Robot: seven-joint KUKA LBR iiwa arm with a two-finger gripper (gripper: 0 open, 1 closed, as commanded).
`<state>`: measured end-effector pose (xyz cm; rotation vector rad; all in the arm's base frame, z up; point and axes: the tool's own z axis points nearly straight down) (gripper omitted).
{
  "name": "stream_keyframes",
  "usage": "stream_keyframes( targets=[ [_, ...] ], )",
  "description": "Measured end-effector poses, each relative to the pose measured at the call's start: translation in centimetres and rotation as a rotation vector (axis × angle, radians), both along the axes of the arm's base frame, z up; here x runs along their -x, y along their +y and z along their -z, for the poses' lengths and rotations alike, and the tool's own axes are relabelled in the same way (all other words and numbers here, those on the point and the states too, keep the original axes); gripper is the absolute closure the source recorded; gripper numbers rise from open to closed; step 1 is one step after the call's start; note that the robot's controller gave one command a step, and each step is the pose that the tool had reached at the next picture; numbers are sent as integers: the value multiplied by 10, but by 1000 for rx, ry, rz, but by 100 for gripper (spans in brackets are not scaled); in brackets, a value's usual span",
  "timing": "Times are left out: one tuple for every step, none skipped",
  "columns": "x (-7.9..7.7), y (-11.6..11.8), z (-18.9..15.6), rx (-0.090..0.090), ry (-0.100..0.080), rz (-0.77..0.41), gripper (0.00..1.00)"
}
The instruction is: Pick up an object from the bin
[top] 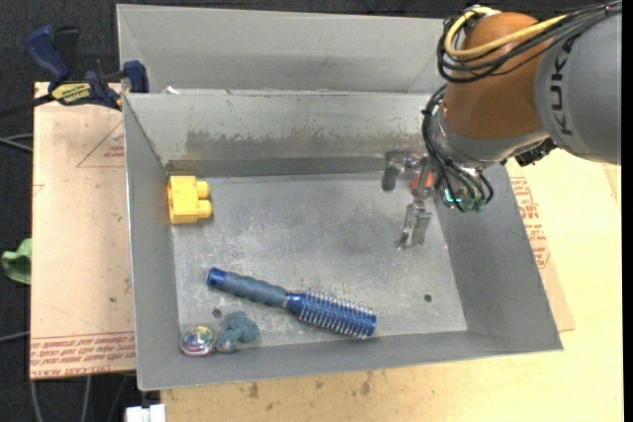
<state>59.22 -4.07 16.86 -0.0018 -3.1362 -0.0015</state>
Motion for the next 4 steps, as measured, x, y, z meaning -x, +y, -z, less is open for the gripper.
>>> stream_keyframes(
  targets=[
    [83,68,24,-3,4,68,0],
    [101,86,97,-1,-4,-155,0],
    [97,86,95,-1,-18,-154,100],
    [94,67,-65,1,-16,-188,100]
  ],
)
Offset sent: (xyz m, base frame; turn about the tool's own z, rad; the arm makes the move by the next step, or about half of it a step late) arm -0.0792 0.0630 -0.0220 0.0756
